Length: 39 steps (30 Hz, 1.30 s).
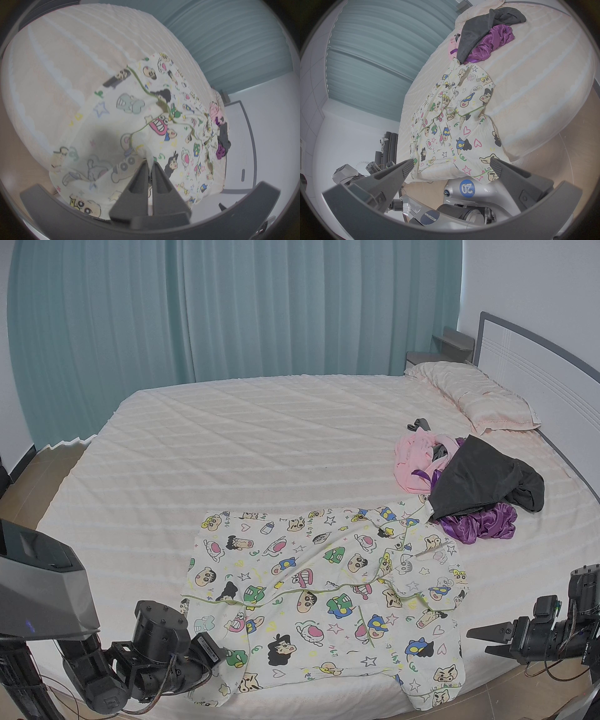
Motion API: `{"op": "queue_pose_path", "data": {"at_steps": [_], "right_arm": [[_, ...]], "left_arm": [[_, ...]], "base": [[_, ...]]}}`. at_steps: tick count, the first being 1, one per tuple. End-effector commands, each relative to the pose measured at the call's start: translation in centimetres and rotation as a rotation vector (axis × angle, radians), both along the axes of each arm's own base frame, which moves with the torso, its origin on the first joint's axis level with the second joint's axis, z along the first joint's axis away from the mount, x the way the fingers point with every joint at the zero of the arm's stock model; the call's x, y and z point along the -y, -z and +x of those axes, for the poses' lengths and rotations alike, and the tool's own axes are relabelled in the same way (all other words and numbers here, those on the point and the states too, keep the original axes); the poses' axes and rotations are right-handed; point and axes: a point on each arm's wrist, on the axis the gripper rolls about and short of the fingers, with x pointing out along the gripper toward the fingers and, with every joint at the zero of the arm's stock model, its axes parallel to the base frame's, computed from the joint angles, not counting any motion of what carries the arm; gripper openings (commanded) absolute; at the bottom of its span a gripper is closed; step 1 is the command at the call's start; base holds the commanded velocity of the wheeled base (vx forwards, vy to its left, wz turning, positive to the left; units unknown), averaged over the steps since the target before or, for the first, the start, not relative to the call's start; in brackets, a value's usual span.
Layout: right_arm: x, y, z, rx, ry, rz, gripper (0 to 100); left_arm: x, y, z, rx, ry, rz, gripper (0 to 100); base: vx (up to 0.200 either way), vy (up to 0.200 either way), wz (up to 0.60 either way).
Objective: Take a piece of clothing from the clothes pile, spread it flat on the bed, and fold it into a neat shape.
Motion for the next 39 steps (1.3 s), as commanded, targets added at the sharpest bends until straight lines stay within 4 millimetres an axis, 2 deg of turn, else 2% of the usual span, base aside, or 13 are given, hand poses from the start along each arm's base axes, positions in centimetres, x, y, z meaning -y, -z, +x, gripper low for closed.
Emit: {"op": "queue_pose_path", "data": {"at_steps": [1,5,10,18,25,28,34,35,39], "right_arm": [[0.0,0.2,-0.4,-0.013,0.0,0.0,100],[0.0,0.2,-0.4,-0.011,0.0,0.0,100],[0.0,0.2,-0.4,-0.01,-0.001,-0.001,100],[0.0,0.1,-0.4,-0.007,0.0,0.0,100],[0.0,0.2,-0.4,-0.01,0.0,0.0,100],[0.0,0.2,-0.4,-0.01,0.0,0.0,100],[0.0,0.2,-0.4,-0.014,0.002,0.0,100],[0.0,0.2,-0.4,-0.014,0.0,0.0,100],[0.0,0.2,-0.4,-0.013,0.0,0.0,100]], "left_arm": [[-1.3,-1.6,0.9,0.079,-0.068,-0.017,0],[-3.1,-3.1,1.7,0.181,-0.068,0.046,0],[-4.6,-3.6,3.7,0.245,-0.082,0.121,0],[-7.1,-1.6,7.3,0.226,-0.101,0.191,0],[-7.1,0.6,8.6,0.188,-0.03,0.227,0],[-7.0,0.8,9.2,0.194,-0.032,0.227,0],[-7.0,0.7,9.1,0.191,-0.032,0.228,0],[-7.1,0.7,9.0,0.187,-0.036,0.233,100],[-7.4,0.7,8.4,0.172,-0.048,0.243,100]], "base": [[0.0,0.0,0.0],[0.0,0.0,0.0],[0.0,0.0,0.0],[0.0,0.0,0.0],[0.0,0.0,0.0],[0.0,0.0,0.0],[0.0,0.0,0.0],[0.0,0.0,0.0],[0.0,0.0,0.0]]}}
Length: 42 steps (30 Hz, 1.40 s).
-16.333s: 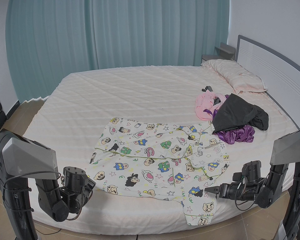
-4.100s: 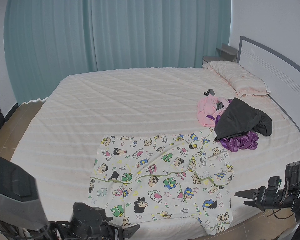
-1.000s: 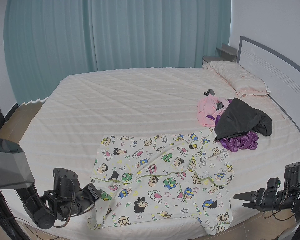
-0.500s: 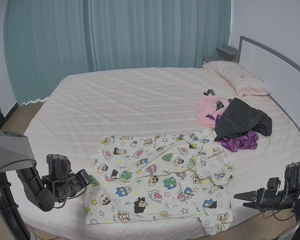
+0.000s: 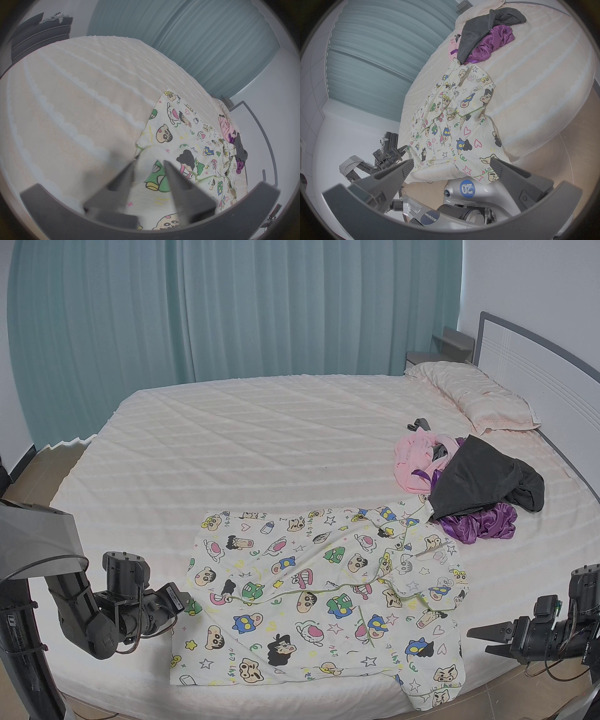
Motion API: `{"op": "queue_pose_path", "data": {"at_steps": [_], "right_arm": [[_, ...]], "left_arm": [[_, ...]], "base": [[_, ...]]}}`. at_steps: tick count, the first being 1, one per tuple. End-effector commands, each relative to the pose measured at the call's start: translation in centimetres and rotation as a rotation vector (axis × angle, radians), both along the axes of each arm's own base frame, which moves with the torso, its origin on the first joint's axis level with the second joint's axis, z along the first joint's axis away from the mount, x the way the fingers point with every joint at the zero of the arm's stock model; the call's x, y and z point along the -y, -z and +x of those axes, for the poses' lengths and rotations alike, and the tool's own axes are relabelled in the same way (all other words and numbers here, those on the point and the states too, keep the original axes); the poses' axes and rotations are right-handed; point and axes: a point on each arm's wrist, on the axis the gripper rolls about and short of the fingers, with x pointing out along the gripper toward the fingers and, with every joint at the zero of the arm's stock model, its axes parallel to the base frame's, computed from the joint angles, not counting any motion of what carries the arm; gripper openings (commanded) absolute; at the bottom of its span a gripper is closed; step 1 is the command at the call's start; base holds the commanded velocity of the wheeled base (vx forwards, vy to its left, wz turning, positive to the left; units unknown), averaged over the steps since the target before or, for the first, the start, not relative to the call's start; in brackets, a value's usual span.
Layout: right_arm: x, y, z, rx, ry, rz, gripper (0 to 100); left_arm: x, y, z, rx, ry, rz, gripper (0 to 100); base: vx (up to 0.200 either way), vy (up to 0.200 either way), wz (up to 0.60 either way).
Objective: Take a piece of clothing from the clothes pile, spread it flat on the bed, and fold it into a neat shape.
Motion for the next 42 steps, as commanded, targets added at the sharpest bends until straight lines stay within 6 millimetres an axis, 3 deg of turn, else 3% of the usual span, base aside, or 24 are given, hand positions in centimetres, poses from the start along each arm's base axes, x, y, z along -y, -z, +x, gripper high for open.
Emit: {"op": "queue_pose_path", "data": {"at_steps": [1,5,9,18,25,34,42], "right_arm": [[0.0,0.3,-0.4,-0.017,-0.001,-0.001,100],[0.0,0.3,-0.4,-0.018,0.001,-0.001,100],[0.0,0.4,-0.3,-0.023,-0.002,0.0,100],[0.0,0.4,-0.3,-0.028,-0.002,-0.001,100],[0.0,0.4,-0.3,-0.03,-0.001,0.0,100],[0.0,0.4,-0.3,-0.029,-0.004,0.0,100],[0.0,0.4,-0.3,-0.03,-0.007,-0.001,100]], "left_arm": [[-0.4,0.0,-0.6,-0.014,-0.013,0.005,100],[-1.1,-0.7,-0.8,0.004,-0.045,0.01,100],[-2.2,-2.7,-0.4,0.043,-0.093,0.01,100],[-1.7,-6.3,5.0,0.031,-0.03,-0.05,100],[-0.5,-2.9,9.4,-0.031,0.036,-0.078,100],[0.1,0.4,11.4,-0.097,0.141,-0.036,100],[0.1,0.3,11.8,-0.084,0.138,-0.03,100]], "base": [[0.0,0.0,0.0],[0.0,0.0,0.0],[0.0,0.0,0.0],[0.0,0.0,0.0],[0.0,0.0,0.0],[0.0,0.0,0.0],[0.0,0.0,0.0]]}}
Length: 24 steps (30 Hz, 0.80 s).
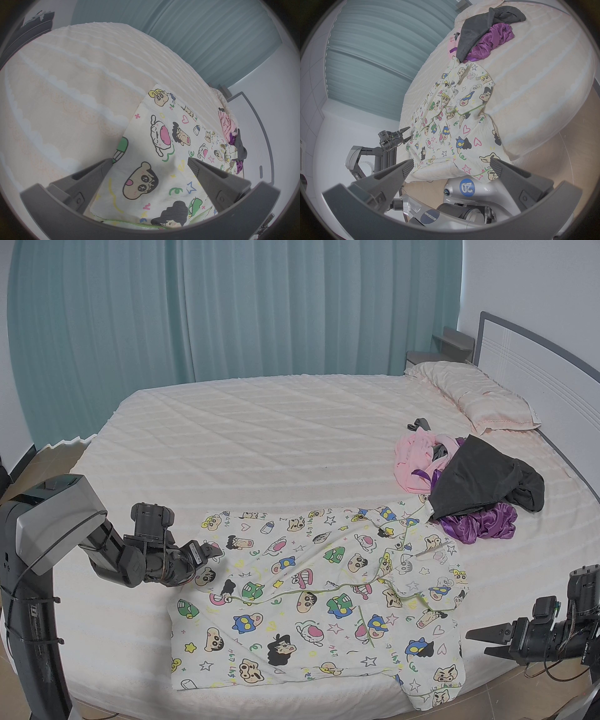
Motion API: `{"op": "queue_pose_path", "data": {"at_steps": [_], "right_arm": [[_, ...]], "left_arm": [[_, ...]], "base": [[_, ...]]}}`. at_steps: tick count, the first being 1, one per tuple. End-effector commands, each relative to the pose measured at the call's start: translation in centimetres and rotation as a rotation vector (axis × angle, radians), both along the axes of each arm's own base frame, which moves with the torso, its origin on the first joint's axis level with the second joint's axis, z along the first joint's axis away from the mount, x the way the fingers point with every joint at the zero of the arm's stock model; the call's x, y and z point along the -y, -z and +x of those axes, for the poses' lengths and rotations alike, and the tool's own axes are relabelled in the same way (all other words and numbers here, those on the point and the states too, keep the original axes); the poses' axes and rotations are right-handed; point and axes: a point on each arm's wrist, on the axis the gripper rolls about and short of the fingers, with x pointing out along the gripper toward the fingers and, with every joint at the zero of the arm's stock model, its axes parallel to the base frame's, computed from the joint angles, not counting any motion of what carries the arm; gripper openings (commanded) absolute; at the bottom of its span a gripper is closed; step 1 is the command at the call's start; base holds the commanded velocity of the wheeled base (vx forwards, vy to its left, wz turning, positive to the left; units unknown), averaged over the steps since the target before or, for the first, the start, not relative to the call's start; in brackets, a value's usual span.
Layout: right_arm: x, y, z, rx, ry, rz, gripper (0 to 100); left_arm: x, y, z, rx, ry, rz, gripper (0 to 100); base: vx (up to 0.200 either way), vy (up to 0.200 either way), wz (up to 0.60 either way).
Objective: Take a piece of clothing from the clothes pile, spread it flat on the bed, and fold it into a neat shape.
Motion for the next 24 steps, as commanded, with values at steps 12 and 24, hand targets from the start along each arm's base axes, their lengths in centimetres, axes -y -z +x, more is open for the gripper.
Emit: {"op": "queue_pose_path", "data": {"at_steps": [12,24], "right_arm": [[-0.1,0.3,-0.4,-0.016,-0.007,-0.001,100],[-0.2,0.3,-0.5,-0.023,-0.012,-0.003,100]], "left_arm": [[-1.1,0.8,-0.1,-0.008,-0.01,0.072,100],[-1.0,0.9,-0.4,-0.019,-0.013,0.079,0]], "base": [[0.0,0.0,0.0],[0.0,0.0,0.0]]}}
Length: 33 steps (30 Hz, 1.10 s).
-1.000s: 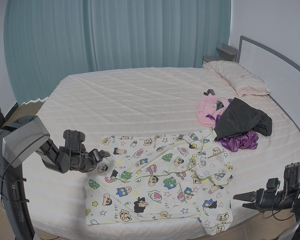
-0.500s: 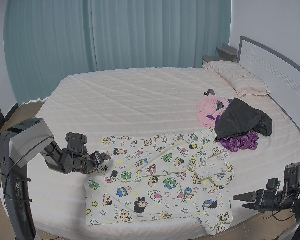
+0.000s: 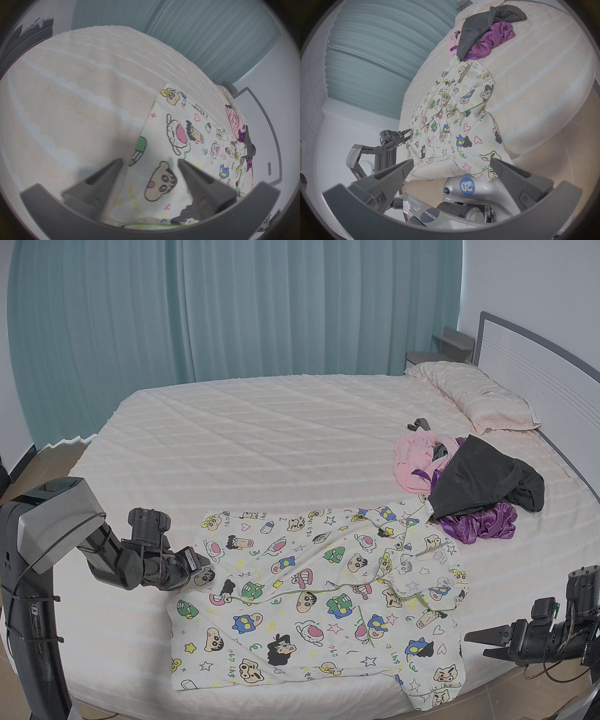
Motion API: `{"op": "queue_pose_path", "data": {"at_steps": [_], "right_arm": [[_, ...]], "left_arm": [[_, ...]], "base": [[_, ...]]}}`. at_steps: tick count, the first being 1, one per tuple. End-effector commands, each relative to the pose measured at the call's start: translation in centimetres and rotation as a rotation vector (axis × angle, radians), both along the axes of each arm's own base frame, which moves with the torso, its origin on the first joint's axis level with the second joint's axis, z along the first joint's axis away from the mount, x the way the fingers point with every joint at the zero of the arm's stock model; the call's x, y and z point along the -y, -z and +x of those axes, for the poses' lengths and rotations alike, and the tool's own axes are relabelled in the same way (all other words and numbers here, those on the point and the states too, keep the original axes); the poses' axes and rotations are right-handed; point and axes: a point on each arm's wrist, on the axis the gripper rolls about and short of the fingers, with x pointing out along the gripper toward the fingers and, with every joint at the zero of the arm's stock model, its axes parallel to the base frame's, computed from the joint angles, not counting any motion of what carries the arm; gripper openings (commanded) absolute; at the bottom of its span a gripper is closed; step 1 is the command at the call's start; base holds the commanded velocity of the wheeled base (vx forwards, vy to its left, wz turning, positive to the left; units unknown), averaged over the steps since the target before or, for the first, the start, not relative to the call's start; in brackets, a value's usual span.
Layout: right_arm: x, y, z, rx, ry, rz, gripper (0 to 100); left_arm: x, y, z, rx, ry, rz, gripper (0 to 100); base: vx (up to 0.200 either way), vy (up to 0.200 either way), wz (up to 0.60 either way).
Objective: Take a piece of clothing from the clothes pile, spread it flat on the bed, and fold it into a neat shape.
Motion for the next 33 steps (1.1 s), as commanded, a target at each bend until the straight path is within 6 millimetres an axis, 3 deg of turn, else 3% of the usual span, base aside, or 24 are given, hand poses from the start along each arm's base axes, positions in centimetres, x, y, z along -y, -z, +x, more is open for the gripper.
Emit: {"op": "queue_pose_path", "data": {"at_steps": [1,13,25,26,33], "right_arm": [[0.0,0.3,-0.4,-0.017,0.0,-0.001,100],[0.0,0.3,-0.4,-0.018,-0.001,0.001,100],[0.0,0.3,-0.4,-0.019,-0.001,0.001,100],[0.0,0.3,-0.4,-0.019,-0.001,0.001,100],[0.1,-0.1,-0.1,0.011,0.007,0.005,100]], "left_arm": [[0.0,0.0,-0.1,-0.002,-0.002,0.002,0],[-0.3,-3.5,-4.0,0.014,-0.026,0.026,0],[0.1,-2.8,-4.7,-0.013,-0.046,0.067,0],[0.1,-2.8,-4.7,-0.013,-0.046,0.067,100],[-0.2,-3.1,-4.7,-0.011,-0.079,0.04,100]], "base": [[0.0,0.0,0.0],[0.0,0.0,0.0],[0.0,0.0,0.0],[0.0,0.0,0.0],[0.0,0.0,0.0]]}}
